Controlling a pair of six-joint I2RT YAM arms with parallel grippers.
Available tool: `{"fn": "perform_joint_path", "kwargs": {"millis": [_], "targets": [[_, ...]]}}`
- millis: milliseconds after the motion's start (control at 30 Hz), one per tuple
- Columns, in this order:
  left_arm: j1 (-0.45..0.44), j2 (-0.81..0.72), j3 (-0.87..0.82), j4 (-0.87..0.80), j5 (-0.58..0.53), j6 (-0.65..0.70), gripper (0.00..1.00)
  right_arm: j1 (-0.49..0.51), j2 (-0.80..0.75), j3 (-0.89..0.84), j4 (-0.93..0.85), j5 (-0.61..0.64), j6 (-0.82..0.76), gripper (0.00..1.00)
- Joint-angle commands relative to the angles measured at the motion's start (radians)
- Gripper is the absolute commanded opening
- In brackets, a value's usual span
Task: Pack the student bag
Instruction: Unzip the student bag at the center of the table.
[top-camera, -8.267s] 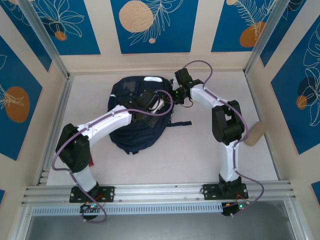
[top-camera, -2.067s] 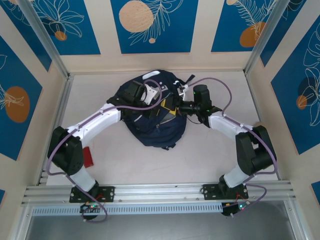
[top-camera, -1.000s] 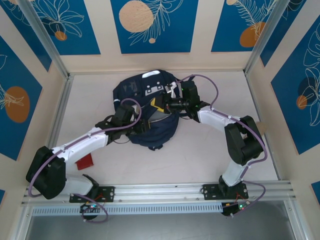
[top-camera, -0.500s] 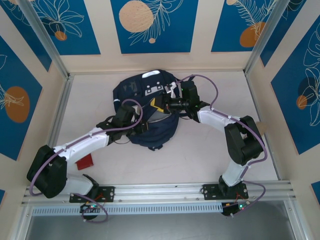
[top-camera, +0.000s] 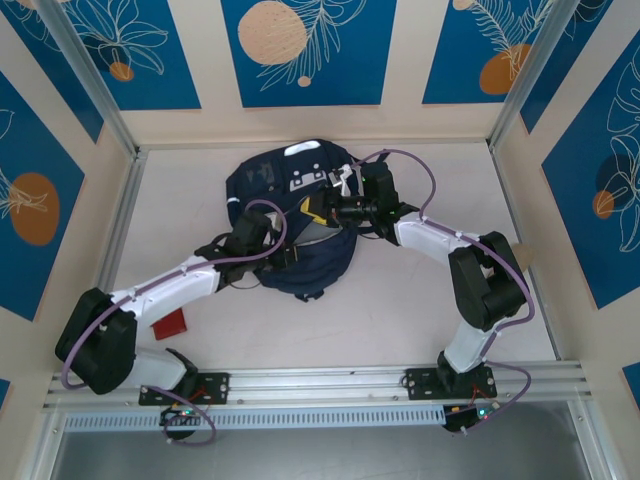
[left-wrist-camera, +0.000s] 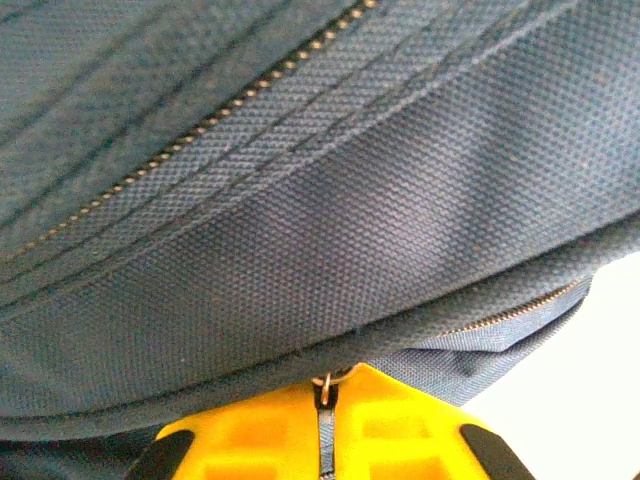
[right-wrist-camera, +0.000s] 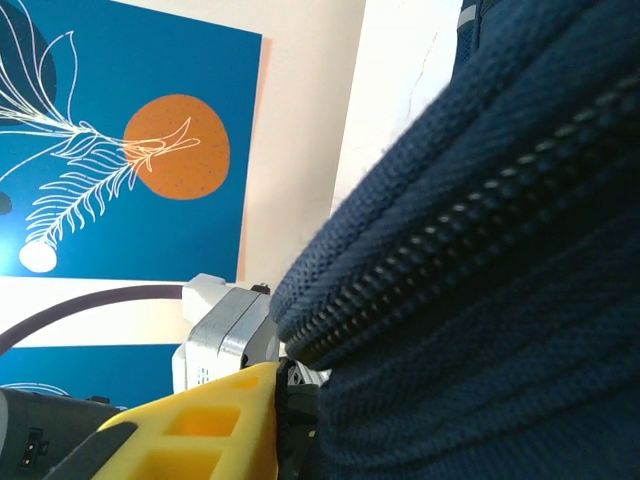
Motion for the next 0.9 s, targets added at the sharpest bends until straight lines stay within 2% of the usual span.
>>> {"fn": "perform_joint_path", "kwargs": {"millis": [0,233,500,867], "targets": [[-0.005,-0.023,-0.002,-0.049,-0.078,0.014,0.0,0.006,-0.035,0.028,0.015,0.011,-0.035,0.26],[-0.005,-0.05,0.025,-0.231,-0.182,0.047,0.0,-0.008,-0.089,0.012,-0.082,0.128,-0.081,0.14],[0.002,-0.061,0.087,-0.441,-0.289,0.123,0.0,-0.059,-0.137,-0.046,-0.083,0.197,-0.049,0.06],[0.091,0.034,0.155,-0.528,-0.3,0.285,0.0,-0.105,-0.176,-0.044,-0.155,0.186,-0.07,0.0]]}}
